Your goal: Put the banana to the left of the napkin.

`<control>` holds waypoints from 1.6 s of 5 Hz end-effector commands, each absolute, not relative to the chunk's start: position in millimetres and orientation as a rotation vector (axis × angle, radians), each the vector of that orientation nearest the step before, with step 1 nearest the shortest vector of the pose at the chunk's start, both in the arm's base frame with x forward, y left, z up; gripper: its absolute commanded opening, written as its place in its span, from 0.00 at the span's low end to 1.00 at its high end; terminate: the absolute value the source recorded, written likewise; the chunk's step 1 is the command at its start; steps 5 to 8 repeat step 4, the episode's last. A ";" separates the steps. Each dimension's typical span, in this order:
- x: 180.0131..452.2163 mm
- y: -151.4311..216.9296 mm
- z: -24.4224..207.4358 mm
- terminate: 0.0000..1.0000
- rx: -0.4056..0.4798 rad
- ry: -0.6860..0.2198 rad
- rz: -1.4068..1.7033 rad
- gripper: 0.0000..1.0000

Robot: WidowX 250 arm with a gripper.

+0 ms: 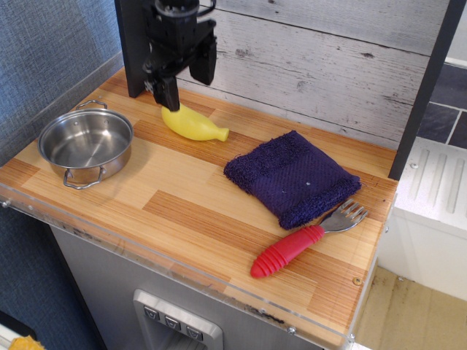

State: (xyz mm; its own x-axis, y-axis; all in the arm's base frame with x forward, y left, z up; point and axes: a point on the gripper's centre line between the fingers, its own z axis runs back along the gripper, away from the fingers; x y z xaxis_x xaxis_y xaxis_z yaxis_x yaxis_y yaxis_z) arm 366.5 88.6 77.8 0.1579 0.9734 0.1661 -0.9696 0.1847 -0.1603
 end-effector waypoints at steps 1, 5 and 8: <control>360.9 75.2 119.0 0.00 -0.066 -0.326 1.391 1.00; 360.9 75.2 119.0 1.00 -0.066 -0.326 1.391 1.00; 360.9 75.2 119.0 1.00 -0.066 -0.326 1.391 1.00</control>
